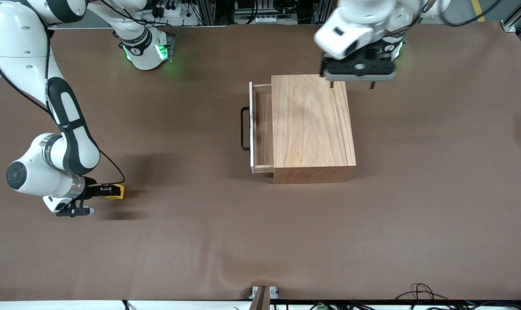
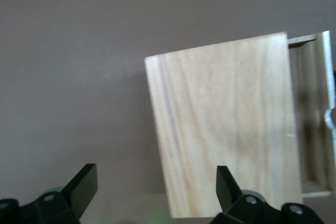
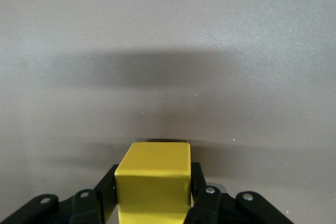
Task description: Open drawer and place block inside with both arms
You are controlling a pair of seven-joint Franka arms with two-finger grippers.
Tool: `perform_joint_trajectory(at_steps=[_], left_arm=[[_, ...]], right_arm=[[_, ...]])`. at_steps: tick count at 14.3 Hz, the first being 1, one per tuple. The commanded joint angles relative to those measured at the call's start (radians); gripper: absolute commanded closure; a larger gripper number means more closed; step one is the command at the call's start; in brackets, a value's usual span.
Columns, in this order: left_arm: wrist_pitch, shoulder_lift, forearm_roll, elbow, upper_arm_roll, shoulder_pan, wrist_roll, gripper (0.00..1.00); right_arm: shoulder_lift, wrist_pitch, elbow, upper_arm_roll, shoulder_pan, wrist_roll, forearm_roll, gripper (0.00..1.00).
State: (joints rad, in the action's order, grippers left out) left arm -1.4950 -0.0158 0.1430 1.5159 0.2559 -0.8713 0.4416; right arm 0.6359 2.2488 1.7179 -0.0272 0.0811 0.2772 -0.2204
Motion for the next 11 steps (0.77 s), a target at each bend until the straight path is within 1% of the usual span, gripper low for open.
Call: perform_joint_trajectory(at_steps=[1,3,6,7,8,9,10,11], left_arm=[[-0.030,0.155,0.020,0.165,-0.014,0.080,-0.098,0.00],[-0.048,0.215,0.013,0.226,-0.014,0.139,-0.162,0.00],[-0.060,0.244,0.001,0.274,-0.014,0.202,-0.199,0.00],[-0.060,0.244,0.001,0.279,-0.014,0.230,-0.202,0.00],[-0.060,0.244,0.001,0.283,-0.014,0.264,-0.230,0.00],[-0.062,0.244,0.000,0.287,-0.014,0.302,-0.272,0.00],[-0.079,0.244,-0.013,0.287,-0.014,0.342,-0.323,0.00],[-0.089,0.238,-0.045,0.285,-0.012,0.389,-0.375,0.00]], right_arm=[[-0.076,-0.087,0.002,0.006,-0.007,-0.015,0.010,0.75],[-0.108,-0.129,0.002,0.012,-0.046,-0.021,0.004,0.75],[-0.195,-0.178,0.002,0.012,-0.182,-0.125,0.004,0.73],[-0.214,-0.178,-0.007,0.012,-0.238,-0.131,0.003,0.71],[-0.219,-0.181,-0.042,0.010,-0.303,-0.144,0.001,0.71],[-0.219,-0.187,-0.073,0.007,-0.357,-0.205,0.003,0.71],[-0.219,-0.201,-0.089,0.010,-0.385,-0.292,0.001,0.71],[-0.219,-0.212,-0.107,0.012,-0.421,-0.359,0.001,0.70]])
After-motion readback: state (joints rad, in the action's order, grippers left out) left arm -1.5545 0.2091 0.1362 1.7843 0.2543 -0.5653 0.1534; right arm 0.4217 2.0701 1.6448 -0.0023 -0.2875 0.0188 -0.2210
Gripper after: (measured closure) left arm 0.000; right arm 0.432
